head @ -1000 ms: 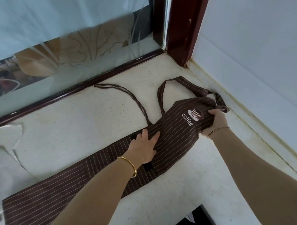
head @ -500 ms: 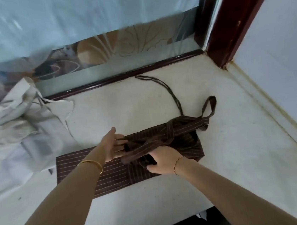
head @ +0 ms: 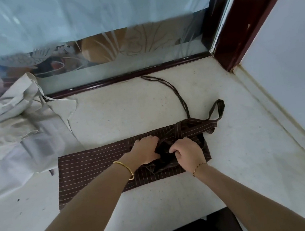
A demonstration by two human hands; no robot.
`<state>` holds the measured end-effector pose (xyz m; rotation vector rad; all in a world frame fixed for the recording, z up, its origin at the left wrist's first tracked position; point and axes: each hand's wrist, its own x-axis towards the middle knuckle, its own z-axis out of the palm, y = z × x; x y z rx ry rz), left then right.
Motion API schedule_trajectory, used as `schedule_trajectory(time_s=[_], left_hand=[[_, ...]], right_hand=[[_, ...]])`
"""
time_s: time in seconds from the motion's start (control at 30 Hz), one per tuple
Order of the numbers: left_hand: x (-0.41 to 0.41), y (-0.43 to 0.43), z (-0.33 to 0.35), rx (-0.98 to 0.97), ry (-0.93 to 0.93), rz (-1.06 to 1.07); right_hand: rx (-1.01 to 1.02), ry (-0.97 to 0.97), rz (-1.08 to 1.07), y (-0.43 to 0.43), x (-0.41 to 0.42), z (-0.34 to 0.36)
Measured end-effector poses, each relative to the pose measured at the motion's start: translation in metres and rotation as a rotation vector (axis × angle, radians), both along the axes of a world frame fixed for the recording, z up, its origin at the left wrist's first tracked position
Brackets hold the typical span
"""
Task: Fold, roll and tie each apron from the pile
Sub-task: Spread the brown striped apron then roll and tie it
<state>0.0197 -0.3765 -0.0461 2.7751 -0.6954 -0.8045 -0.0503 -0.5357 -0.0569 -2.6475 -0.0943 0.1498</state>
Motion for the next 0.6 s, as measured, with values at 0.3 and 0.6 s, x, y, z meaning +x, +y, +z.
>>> schedule_trajectory(time_s=[0.3, 0.6], left_hand=[[0.028, 0.030, 0.037, -1.102, 0.229, 1.155], [0.034, 0.123, 0.060, -1.305, -0.153, 1.627]], right_hand=[[-0.175, 0.279, -0.122, -0.011, 0.003, -0.011], [-0.289, 0.504, -0.257, 0.005, 0.034, -0.009]])
